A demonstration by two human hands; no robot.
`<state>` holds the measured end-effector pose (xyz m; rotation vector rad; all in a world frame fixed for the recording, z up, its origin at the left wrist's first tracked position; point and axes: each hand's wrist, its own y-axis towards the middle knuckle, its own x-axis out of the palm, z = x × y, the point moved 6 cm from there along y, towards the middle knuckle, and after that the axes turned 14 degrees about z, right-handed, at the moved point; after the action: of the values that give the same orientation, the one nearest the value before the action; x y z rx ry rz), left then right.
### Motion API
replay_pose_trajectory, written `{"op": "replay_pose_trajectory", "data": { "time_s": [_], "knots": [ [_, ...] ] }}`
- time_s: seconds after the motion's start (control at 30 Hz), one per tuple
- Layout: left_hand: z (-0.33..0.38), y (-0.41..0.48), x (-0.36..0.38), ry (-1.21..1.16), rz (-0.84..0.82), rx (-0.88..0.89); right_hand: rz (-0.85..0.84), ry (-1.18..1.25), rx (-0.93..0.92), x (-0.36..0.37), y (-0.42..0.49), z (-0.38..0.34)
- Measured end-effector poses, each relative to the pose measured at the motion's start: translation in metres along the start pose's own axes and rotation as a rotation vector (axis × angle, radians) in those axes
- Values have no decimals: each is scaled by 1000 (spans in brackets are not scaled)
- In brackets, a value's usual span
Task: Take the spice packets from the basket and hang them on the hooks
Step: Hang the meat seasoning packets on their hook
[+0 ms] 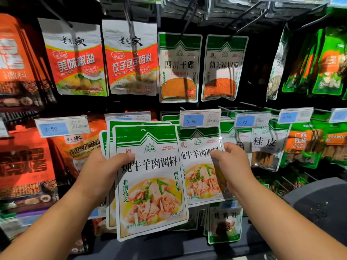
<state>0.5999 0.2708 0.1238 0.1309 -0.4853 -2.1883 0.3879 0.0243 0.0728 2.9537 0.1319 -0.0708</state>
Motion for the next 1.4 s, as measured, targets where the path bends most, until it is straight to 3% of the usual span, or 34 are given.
{"op": "replay_pose_trajectory", "data": {
  "time_s": [0.53,0.93,1.1,1.4],
  "knots": [
    [-7,4,8,19,-11,21,58,-56,-132,12,11,3],
    [-9,7,4,27,-18,35,121,-90,-100,24,16,5],
    [-8,6,4,48,-14,22,136,-263,-119,30,14,-4],
    [-14,5,5,-16,-16,-17,197,-311,-199,8,10,-11]
  ]
}}
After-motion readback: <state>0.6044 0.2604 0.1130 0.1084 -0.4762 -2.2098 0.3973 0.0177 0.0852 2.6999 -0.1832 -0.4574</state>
